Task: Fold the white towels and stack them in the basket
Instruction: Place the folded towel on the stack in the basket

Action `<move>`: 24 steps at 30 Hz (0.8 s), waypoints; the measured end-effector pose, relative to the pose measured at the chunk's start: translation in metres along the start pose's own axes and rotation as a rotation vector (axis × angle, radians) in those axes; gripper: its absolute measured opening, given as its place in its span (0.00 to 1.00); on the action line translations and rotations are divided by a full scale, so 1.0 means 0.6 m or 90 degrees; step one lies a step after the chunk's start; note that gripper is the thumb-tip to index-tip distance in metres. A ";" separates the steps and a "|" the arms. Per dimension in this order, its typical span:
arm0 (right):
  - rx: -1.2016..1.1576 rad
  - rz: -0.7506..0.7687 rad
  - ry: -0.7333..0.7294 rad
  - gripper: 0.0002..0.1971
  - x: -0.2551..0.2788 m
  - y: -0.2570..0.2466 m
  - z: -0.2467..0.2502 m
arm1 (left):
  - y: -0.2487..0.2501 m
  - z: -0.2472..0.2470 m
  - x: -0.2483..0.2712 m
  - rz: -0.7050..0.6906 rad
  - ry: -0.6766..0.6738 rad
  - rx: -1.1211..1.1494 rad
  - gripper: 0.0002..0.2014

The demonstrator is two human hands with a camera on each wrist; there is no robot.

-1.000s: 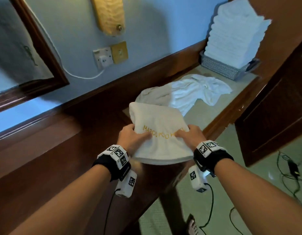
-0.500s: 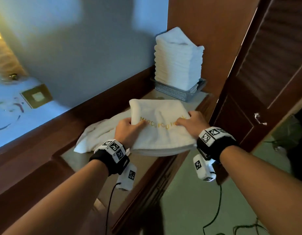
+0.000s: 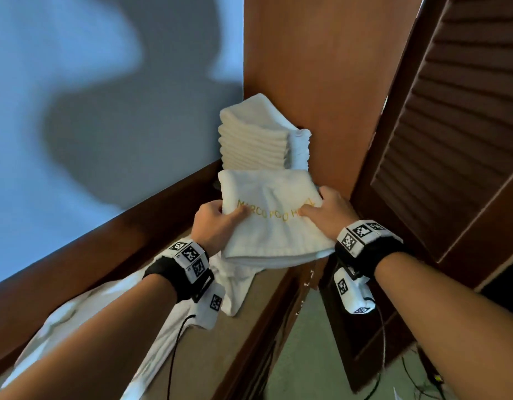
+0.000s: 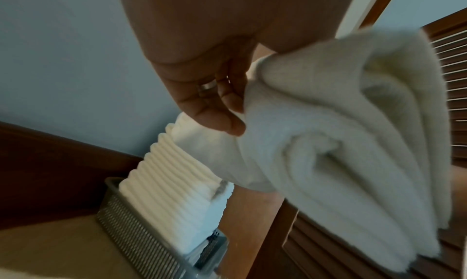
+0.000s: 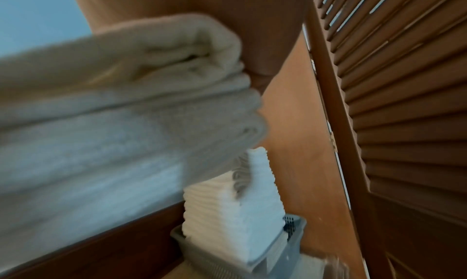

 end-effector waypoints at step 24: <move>0.007 0.305 0.203 0.20 -0.749 -0.266 0.145 | 0.111 -0.194 -0.630 -0.155 0.140 -0.003 0.28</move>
Point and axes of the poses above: each hand's wrist, its own x-axis away from the middle knuckle, its own z-axis out of the back of the hand, y = z × x, the point moved 9 cm from there along -x, towards the middle knuckle, and after that the axes turned 12 degrees about -z, right-handed, at the moved point
